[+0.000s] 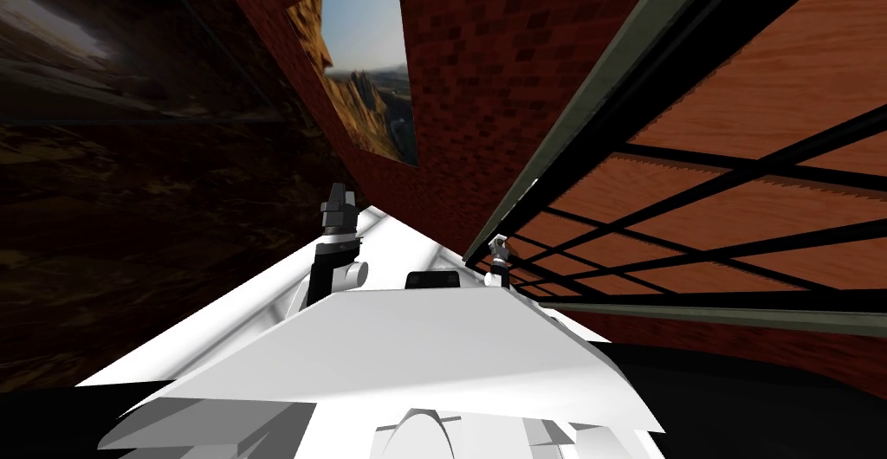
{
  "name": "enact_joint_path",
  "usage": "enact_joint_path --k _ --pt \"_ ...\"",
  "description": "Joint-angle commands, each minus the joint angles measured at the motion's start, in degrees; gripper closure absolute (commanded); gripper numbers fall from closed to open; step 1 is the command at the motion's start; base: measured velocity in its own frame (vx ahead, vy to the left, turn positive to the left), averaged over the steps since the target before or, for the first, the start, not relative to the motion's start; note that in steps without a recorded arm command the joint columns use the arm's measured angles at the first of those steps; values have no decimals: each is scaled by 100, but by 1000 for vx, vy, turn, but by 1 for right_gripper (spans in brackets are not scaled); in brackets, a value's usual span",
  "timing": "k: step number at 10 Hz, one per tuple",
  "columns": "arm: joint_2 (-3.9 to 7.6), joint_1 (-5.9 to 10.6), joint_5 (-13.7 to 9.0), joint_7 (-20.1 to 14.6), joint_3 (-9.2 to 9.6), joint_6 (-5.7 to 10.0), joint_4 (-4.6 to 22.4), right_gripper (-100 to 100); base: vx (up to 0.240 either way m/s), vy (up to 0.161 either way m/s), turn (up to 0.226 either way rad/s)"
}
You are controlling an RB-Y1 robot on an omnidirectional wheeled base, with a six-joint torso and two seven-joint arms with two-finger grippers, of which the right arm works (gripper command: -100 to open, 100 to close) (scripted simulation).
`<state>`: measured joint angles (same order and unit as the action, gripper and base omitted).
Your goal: Pull the door open
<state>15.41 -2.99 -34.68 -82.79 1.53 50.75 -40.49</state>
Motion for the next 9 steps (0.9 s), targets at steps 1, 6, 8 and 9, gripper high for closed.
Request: enact_joint_path --k 1,6,8,9 --pt "-4 4 0 -4 1 11 -8 100 0 0 0" --pt "141 -90 151 -250 299 3 -121 100 -147 3 53" --pt "226 -143 242 -397 477 6 -193 100 -251 -15 98" --pt "256 -162 274 -450 541 7 -219 100 -260 -20 80"
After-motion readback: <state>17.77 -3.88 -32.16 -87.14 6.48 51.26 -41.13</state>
